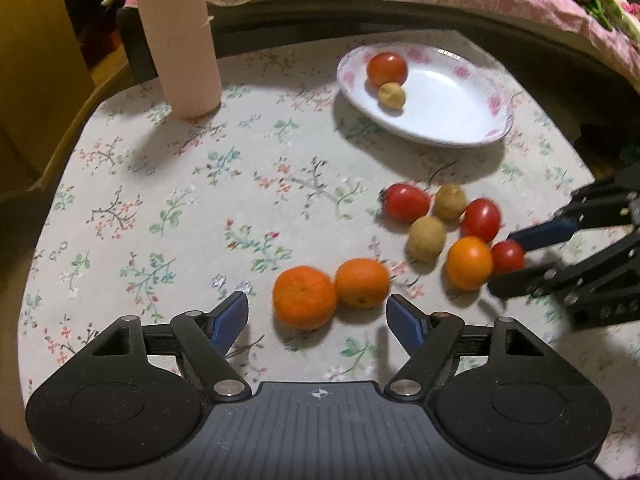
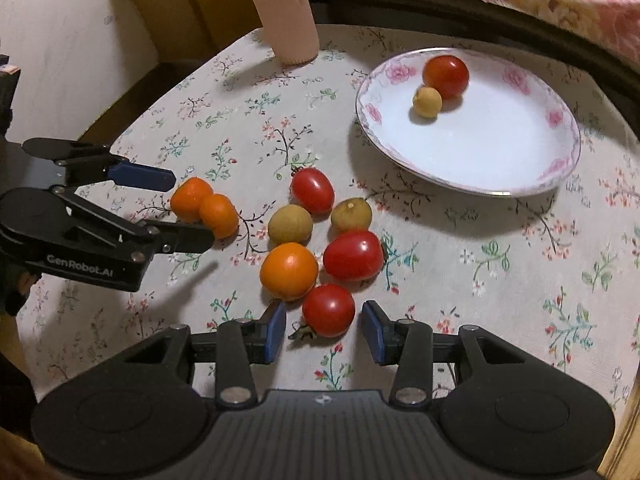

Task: Organize fruits
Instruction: 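Move both open tools back over the fruit cluster, then grasp a mandarin with the left tool while the right tool grasps a red cherry tomato, then lift the mandarin with the left tool while the right tool lifts the cherry tomato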

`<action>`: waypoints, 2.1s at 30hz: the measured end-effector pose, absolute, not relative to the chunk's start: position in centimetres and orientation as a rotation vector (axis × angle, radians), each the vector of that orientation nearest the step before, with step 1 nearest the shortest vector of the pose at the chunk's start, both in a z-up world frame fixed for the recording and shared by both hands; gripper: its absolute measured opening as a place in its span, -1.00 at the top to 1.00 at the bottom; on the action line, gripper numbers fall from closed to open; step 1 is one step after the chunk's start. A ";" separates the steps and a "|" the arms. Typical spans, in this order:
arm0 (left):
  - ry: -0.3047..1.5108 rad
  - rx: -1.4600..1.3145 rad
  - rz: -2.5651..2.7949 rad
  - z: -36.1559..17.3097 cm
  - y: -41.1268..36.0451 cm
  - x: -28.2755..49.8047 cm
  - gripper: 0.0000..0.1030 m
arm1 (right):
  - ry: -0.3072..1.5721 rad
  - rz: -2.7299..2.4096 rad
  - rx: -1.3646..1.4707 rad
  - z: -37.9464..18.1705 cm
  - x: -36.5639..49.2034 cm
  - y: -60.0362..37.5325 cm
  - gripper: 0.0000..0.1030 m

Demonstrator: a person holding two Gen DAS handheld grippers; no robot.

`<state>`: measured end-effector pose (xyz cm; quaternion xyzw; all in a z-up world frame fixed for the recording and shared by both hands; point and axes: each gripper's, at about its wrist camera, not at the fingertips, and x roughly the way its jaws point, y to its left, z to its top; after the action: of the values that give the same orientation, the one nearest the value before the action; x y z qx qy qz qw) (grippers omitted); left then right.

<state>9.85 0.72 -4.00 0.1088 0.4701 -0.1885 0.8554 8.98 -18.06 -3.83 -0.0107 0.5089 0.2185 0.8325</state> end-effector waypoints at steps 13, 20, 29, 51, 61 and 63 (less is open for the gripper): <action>0.982 0.268 -0.438 -5.0 0.3 10.4 -0.37 | 1.072 0.460 -0.064 -3.8 8.8 -17.6 0.22; 0.963 0.275 -0.466 -5.1 -0.2 10.9 -0.36 | 1.077 0.460 -0.053 -3.7 8.8 -17.9 0.22; 0.983 0.244 -0.421 -4.6 0.0 10.8 0.07 | 1.079 0.464 -0.053 -3.7 8.7 -18.0 0.30; 1.034 0.277 -0.512 -4.4 -2.7 6.2 0.11 | 1.073 0.514 -0.133 -3.7 7.2 -17.5 0.41; 1.029 0.313 -0.513 -4.8 -2.5 5.8 -0.43 | 1.065 0.532 -0.128 -3.7 7.2 -17.7 0.35; 1.031 0.311 -0.507 -4.8 -2.5 5.9 -0.47 | 1.060 0.534 -0.139 -3.7 7.1 -17.5 0.33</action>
<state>5.86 -2.52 -4.82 0.1466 0.4857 -0.2386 0.8281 7.12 -17.54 -3.71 -0.0652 0.4990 0.2516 0.8267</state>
